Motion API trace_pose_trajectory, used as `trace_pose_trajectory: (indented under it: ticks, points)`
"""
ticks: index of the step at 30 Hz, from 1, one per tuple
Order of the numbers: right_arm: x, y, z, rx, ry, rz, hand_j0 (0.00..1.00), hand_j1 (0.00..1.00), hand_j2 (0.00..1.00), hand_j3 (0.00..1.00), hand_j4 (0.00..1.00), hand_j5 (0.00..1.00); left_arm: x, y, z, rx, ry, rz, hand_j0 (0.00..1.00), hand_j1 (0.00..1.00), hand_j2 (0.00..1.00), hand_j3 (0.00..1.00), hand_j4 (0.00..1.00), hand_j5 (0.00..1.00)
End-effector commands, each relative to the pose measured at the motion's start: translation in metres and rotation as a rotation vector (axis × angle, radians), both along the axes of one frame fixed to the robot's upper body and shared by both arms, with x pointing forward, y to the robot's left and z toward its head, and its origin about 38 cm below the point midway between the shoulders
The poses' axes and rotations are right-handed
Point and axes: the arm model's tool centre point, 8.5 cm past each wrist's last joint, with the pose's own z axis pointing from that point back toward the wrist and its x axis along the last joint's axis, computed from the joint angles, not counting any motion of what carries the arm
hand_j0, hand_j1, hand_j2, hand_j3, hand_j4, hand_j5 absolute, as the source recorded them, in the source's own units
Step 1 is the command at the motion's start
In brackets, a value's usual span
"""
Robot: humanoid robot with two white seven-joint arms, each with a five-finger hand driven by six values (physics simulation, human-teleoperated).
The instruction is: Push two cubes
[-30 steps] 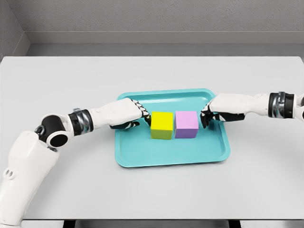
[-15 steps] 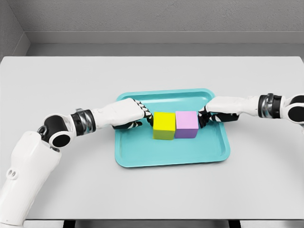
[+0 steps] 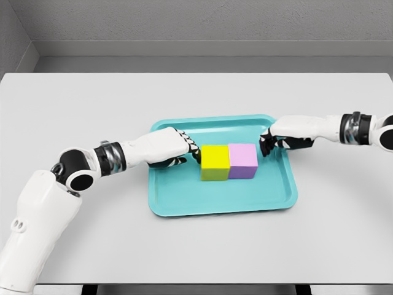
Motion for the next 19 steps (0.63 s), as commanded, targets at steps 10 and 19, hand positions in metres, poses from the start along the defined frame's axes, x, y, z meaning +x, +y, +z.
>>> trace_pose_trajectory:
  ticks: [10, 19]
  points:
    - [0.01, -0.065, 0.05, -0.078, -0.08, -0.117, 0.41, 0.41, 0.41, 0.41, 0.41, 0.41, 0.007, 0.024, 0.022, -0.047, -0.013, 0.015, 0.55, 0.55, 0.55, 0.55, 0.55, 0.55]
    - [0.016, -0.118, 0.061, -0.151, -0.095, -0.251, 1.0, 1.0, 1.0, 1.0, 1.0, 1.0, -0.007, 0.21, 0.112, 0.069, -0.029, 0.189, 1.0, 1.0, 1.0, 1.0, 1.0, 1.0]
